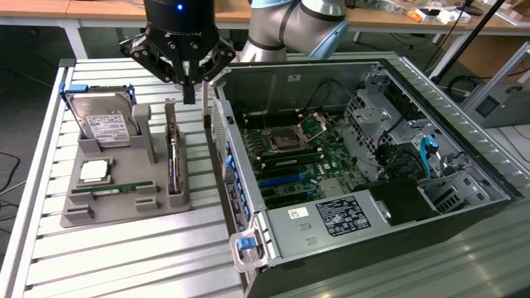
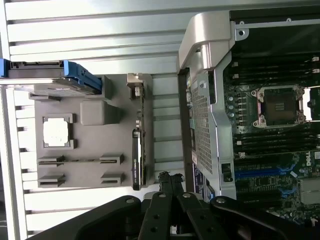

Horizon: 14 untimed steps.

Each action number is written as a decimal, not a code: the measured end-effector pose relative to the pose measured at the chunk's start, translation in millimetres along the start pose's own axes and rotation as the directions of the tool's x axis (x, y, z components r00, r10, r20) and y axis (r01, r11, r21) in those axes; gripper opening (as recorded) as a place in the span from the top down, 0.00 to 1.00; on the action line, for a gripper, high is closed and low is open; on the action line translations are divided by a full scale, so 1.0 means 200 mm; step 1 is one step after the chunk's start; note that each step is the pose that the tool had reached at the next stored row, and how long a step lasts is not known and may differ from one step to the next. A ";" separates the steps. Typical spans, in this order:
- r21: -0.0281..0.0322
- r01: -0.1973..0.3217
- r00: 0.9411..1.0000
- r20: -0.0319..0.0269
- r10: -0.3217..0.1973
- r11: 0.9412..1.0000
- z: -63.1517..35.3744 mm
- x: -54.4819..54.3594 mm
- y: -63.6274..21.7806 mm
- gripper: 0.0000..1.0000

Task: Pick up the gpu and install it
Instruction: 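Reach for the gpu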

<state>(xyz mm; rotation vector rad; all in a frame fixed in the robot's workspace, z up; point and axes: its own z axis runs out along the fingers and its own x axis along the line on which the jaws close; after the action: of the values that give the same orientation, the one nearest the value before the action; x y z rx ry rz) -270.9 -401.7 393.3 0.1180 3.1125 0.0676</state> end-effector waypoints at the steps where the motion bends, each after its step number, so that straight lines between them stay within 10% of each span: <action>1: 0.000 0.000 1.000 0.000 0.000 1.000 0.000 0.00 0.000 0.89; 14: 0.000 0.000 1.000 0.000 0.000 1.000 -0.001 0.03 -0.003 0.89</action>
<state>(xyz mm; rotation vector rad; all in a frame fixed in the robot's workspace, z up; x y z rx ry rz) -277.4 -401.8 393.3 0.1180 3.1125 0.0676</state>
